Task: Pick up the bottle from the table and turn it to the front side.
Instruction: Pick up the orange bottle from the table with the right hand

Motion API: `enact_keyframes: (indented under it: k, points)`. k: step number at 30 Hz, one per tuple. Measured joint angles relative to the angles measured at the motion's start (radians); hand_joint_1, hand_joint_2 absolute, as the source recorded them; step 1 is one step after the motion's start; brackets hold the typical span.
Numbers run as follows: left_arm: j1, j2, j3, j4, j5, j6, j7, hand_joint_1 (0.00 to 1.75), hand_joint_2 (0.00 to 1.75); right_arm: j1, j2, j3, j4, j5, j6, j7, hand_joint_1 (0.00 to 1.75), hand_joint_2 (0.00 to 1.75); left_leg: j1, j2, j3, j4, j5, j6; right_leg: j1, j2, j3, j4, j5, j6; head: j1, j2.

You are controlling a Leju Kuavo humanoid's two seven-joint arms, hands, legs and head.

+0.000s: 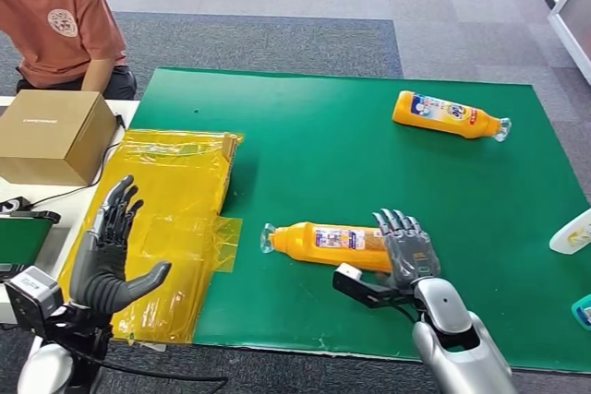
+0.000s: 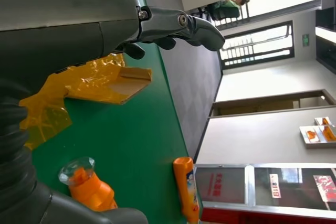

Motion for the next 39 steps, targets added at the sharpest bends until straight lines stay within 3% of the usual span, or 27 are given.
enact_keyframes:
  k: [9, 10, 13, 14, 23, 28, 33, 39]
  points:
    - [0.003, 0.014, -0.047, -0.015, -0.064, 0.016, -0.036, 0.0, 1.75, -0.075, -0.001, 0.013, 0.13, 0.011, -0.006, -0.017, 0.0, 1.75, 0.0, 0.0, 0.0, 0.0, 0.0, 0.0, 0.0, 0.0, 0.0, 0.0, 0.0, 0.0, 0.0, 0.0]
    - [0.005, 0.02, -0.06, -0.024, -0.072, 0.014, -0.048, 0.0, 1.75, -0.086, -0.003, 0.014, 0.143, 0.01, 0.002, -0.027, 0.28, 1.75, 0.0, 0.0, 0.0, 0.0, 0.0, 0.0, 0.0, 0.0, 0.0, 0.0, 0.0, 0.0, 0.0, 0.0]
    - [0.011, 0.037, -0.097, -0.051, -0.082, 0.015, -0.071, 0.0, 1.75, -0.117, -0.013, 0.018, 0.183, -0.001, 0.025, -0.078, 1.58, 1.75, 0.0, 0.0, 0.001, 0.0, 0.0, 0.0, 0.0, 0.0, 0.0, 0.0, 0.0, 0.0, 0.0, 0.0]
    - [0.012, 0.041, -0.105, -0.058, -0.083, 0.017, -0.075, 0.0, 1.75, -0.124, -0.018, 0.021, 0.193, -0.007, 0.027, -0.096, 1.75, 1.75, 0.0, 0.0, 0.001, 0.0, 0.0, 0.0, 0.0, 0.0, 0.0, 0.0, 0.0, 0.0, 0.0, 0.0]
    - [0.026, 0.065, -0.122, -0.087, -0.053, 0.015, -0.093, 0.0, 1.75, -0.118, -0.059, 0.047, 0.175, -0.057, 0.022, -0.154, 1.75, 1.75, 0.0, 0.0, 0.001, 0.0, 0.002, 0.001, 0.0, 0.0, 0.0, 0.0, 0.002, 0.0, 0.0, 0.0]
    - [0.027, 0.067, -0.121, -0.091, -0.042, 0.007, -0.094, 0.0, 1.75, -0.082, -0.072, 0.052, 0.101, -0.155, 0.022, -0.191, 1.75, 1.75, 0.0, 0.0, 0.0, 0.0, 0.002, 0.001, 0.0, 0.0, 0.0, 0.0, 0.002, 0.0, 0.0, 0.0]
    - [0.035, 0.068, -0.116, -0.098, -0.035, 0.015, -0.094, 0.0, 1.75, -0.018, -0.071, 0.002, -0.041, -0.512, 0.08, -0.318, 1.75, 1.75, 0.0, 0.0, -0.001, 0.0, 0.001, 0.001, 0.0, 0.0, -0.001, 0.0, 0.001, 0.0, 0.0, 0.0]
    - [0.045, 0.07, -0.101, -0.1, -0.008, 0.034, -0.101, 0.0, 1.75, 0.056, -0.022, -0.119, -0.235, -1.015, 0.243, -0.466, 1.75, 1.75, 0.0, 0.0, -0.001, 0.0, 0.001, 0.0, 0.0, 0.0, -0.001, 0.0, 0.0, 0.0, 0.0, 0.0]
